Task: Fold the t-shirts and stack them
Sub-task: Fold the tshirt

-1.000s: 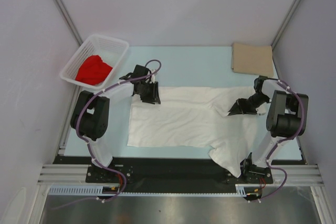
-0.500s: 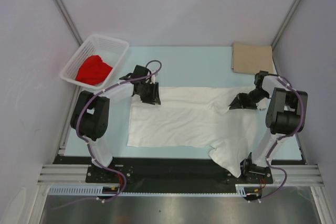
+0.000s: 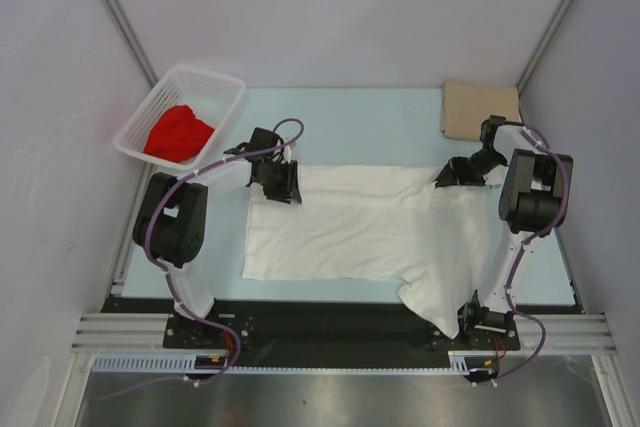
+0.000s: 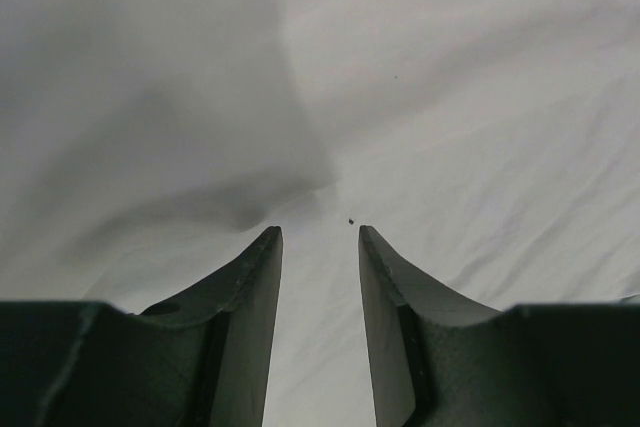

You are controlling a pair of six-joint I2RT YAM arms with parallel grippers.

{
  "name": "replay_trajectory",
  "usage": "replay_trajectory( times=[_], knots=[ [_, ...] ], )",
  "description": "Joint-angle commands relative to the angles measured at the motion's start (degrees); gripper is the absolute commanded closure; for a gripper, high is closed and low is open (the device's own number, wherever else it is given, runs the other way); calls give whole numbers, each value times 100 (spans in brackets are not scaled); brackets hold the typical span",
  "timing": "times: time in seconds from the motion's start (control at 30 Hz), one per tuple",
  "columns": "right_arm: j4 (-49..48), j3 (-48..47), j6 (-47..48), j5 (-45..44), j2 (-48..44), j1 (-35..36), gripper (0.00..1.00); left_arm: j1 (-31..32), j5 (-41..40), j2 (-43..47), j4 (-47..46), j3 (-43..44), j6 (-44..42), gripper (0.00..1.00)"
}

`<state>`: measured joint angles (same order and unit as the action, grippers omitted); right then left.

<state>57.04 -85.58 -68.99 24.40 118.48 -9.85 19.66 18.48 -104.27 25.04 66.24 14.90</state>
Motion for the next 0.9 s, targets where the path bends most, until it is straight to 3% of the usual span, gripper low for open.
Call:
replay_trajectory(
  times=[0.0,0.3,0.47,0.5,0.53,0.6,0.73,0.87],
  knots=[
    [255,-538,43,-137,272,88,92,-76,165,196,-69,-58,-171,58],
    [537,-1504,570,-506,825,290,90,-94,244,231,-78,-102,-162,58],
    [791,-2067,1342,-699,976,448,70,-103,270,275,-52,-164,-180,58],
    [835,-2190,1579,-1057,819,483,63,-103,279,284,-60,-164,-180,58],
    [879,-2374,1851,-1261,713,518,48,-103,270,302,-60,-172,-189,58],
    [844,-2428,2870,-1778,458,650,33,-103,261,319,-60,-146,-198,58],
    [1056,-1948,4435,-2151,-321,782,27,-85,384,276,-34,-23,-154,57],
    [-469,-174,5202,-1169,-1307,888,16,-68,551,188,45,135,-92,57]
  ],
)
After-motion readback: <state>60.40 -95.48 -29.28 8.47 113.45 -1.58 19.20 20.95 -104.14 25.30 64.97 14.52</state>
